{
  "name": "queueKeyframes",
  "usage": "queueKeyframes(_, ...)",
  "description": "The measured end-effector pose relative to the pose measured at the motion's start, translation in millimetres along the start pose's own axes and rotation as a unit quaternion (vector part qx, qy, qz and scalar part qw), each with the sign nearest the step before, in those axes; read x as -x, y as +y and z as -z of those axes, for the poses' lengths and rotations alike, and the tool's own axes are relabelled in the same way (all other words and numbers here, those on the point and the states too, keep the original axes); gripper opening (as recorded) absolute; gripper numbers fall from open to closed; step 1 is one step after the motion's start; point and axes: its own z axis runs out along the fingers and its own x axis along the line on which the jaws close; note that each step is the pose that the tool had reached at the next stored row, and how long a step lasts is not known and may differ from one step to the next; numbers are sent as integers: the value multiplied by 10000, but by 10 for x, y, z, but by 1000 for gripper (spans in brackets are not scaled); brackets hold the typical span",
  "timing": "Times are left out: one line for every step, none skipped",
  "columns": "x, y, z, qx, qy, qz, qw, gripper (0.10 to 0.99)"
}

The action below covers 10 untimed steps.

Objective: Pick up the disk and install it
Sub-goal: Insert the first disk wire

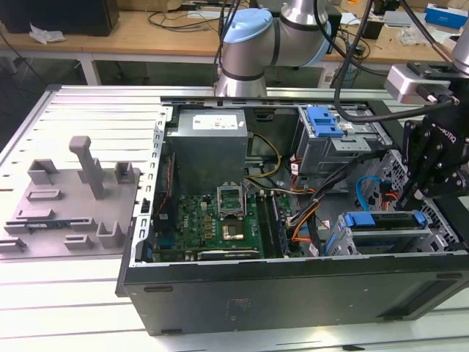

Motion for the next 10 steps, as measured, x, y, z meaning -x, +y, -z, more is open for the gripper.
queueKeyframes(-2, 0, -1, 0, 0, 0, 10000, 165)
queueKeyframes(-3, 1, -2, 0, 0, 0, 10000, 165)
queueKeyframes(-3, 2, -1, 0, 0, 0, 10000, 165)
queueKeyframes(-3, 2, -1, 0, 1, 0, 10000, 165)
queueKeyframes(-3, 2, -1, 0, 1, 0, 10000, 165)
queueKeyframes(-3, 3, -2, 0, 0, 0, 10000, 165)
queueKeyframes(-3, 3, -2, 0, 0, 0, 10000, 165)
queueKeyframes(-3, 4, -2, 0, 0, 0, 10000, 165)
queueKeyframes(-3, 4, -2, 0, 1, 0, 10000, 165)
queueKeyframes(-3, 4, -3, 0, 1, 0, 10000, 165)
